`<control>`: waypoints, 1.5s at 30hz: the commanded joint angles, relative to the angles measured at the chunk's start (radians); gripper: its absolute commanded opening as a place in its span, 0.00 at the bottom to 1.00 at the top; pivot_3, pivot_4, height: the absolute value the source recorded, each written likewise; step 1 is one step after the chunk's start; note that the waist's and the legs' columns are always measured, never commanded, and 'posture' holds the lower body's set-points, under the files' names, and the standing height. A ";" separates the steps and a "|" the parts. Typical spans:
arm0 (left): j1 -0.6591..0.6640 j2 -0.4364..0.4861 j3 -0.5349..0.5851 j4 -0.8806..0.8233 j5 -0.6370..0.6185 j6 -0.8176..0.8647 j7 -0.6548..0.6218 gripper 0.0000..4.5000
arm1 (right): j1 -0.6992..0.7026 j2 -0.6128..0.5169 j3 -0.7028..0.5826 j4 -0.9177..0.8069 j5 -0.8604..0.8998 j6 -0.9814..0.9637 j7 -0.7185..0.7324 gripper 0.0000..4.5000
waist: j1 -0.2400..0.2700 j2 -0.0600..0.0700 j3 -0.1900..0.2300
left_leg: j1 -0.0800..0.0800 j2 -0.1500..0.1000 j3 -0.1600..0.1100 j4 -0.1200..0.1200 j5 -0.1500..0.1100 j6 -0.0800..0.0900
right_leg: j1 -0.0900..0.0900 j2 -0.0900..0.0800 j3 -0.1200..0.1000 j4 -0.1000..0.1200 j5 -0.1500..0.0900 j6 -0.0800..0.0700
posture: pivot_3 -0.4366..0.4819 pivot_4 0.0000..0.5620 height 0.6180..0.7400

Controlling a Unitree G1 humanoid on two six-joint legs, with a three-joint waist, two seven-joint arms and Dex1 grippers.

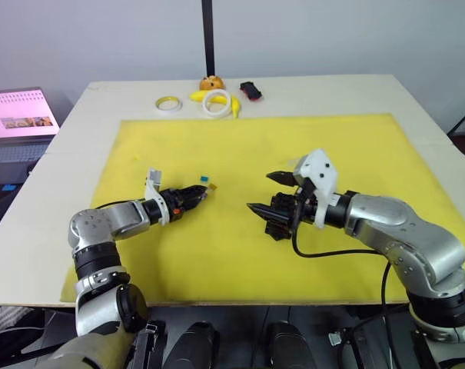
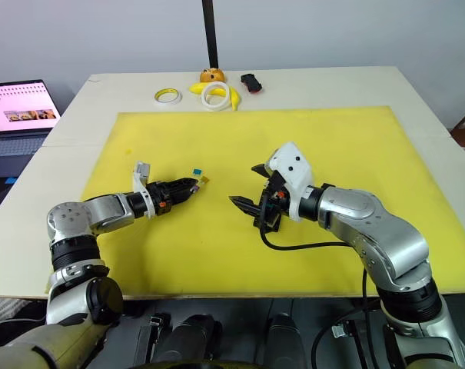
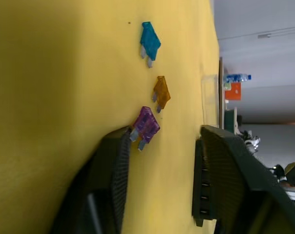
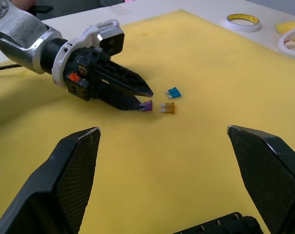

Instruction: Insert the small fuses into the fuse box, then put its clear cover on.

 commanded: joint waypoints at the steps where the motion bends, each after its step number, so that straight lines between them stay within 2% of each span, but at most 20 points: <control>1: 0.022 -0.002 -0.038 0.043 0.034 -0.016 -0.005 0.53 | -0.012 -0.008 -0.030 -0.034 0.008 -0.009 0.004 1.00 | 0.000 0.000 0.000 | 0.000 0.000 0.000 0.000 0.000 0.000 | 0.000 0.000 0.000 0.000 0.000 0.000 | 0.48 0.27 1.00; 4: 0.027 0.005 -0.054 0.049 0.046 -0.037 -0.014 0.53 | -0.012 -0.010 -0.032 -0.034 0.005 -0.011 0.005 1.00 | 0.000 0.000 0.000 | 0.000 0.000 0.000 0.000 0.000 0.000 | 0.000 0.000 0.000 0.000 0.000 0.000 | 0.48 0.27 1.00; 5: 0.030 0.007 -0.064 0.049 0.056 -0.047 -0.015 0.43 | -0.011 -0.011 -0.033 -0.034 0.004 -0.012 0.006 1.00 | 0.000 0.000 0.000 | 0.000 0.000 0.000 0.000 0.000 0.000 | 0.000 0.000 0.000 0.000 0.000 0.000 | 0.48 0.27 1.00; 6: 0.037 0.014 -0.094 0.047 0.080 -0.062 -0.014 0.41 | -0.011 -0.012 -0.034 -0.035 0.004 -0.012 0.006 1.00 | 0.000 0.000 0.000 | 0.000 0.000 0.000 0.000 0.000 0.000 | 0.000 0.000 0.000 0.000 0.000 0.000 | 0.48 0.27 1.00; 7: 0.044 0.018 -0.112 0.050 0.101 -0.083 -0.011 0.34 | -0.010 -0.013 -0.034 -0.035 0.004 -0.013 0.007 1.00 | 0.000 0.000 0.000 | 0.000 0.000 0.000 0.000 0.000 0.000 | 0.000 0.000 0.000 0.000 0.000 0.000 | 0.48 0.27 1.00; 10: 0.042 0.026 -0.091 0.079 0.101 -0.114 -0.001 0.00 | -0.005 -0.017 -0.036 -0.041 0.006 -0.012 0.010 1.00 | -0.002 0.001 -0.001 | 0.001 0.000 0.000 0.000 0.000 0.000 | 0.001 0.000 0.000 0.000 0.000 0.000 | 0.48 0.27 1.00; 16: 0.043 0.065 -0.060 0.036 0.056 -0.075 -0.007 0.00 | 0.018 -0.027 -0.051 -0.057 0.012 -0.013 0.013 1.00 | -0.007 0.003 -0.003 | 0.004 0.001 0.001 -0.002 0.001 -0.003 | 0.002 0.003 0.001 0.000 0.000 0.000 | 0.48 0.27 1.00; 20: 0.006 0.150 -0.030 -0.073 -0.053 0.032 -0.078 0.00 | 0.032 -0.028 -0.091 -0.067 0.040 0.000 0.009 1.00 | -0.029 0.001 -0.002 | 0.001 0.002 0.000 -0.003 0.001 -0.003 | -0.002 0.004 0.001 0.001 0.000 0.000 | 0.48 0.27 1.00; 25: -0.067 0.219 -0.044 -0.211 -0.188 0.134 -0.181 0.00 | 0.024 0.058 -0.198 -0.057 0.215 0.068 -0.044 1.00 | -0.039 -0.001 -0.001 | -0.002 0.005 0.000 -0.004 0.002 -0.003 | -0.007 0.004 0.001 0.001 0.000 0.000 | 0.48 0.27 1.00; 29: -0.113 0.163 -0.125 -0.290 -0.204 0.115 -0.193 0.00 | 0.003 0.175 -0.279 -0.018 0.436 0.131 -0.161 1.00 | -0.030 -0.001 -0.001 | -0.002 0.004 0.000 -0.004 0.002 -0.003 | -0.005 0.004 0.001 0.000 0.000 0.000 | 0.48 0.27 1.00; 35: -0.155 0.032 -0.118 -0.281 -0.291 0.083 -0.189 0.00 | -0.039 0.319 -0.324 0.088 0.749 0.118 -0.441 1.00 | -0.038 -0.001 -0.001 | -0.002 0.005 0.000 -0.004 0.002 -0.003 | -0.005 0.004 0.001 0.000 0.000 0.000 | 0.48 0.27 1.00; 40: -0.189 -0.065 -0.117 -0.257 -0.336 0.001 -0.147 0.00 | -0.027 0.364 -0.310 0.111 0.869 0.056 -0.558 1.00 | -0.043 -0.001 -0.001 | -0.002 0.005 0.000 -0.005 0.002 -0.003 | -0.006 0.004 0.001 0.000 0.000 0.000 | 0.48 0.27 1.00; 45: -0.198 -0.080 -0.143 -0.252 -0.363 -0.017 -0.120 0.00 | -0.027 0.363 -0.313 0.131 0.978 -0.013 -0.640 1.00 | -0.055 -0.001 -0.001 | -0.002 0.005 0.000 -0.006 0.002 -0.003 | -0.006 0.005 0.001 0.001 0.000 0.000 | 0.48 0.27 1.00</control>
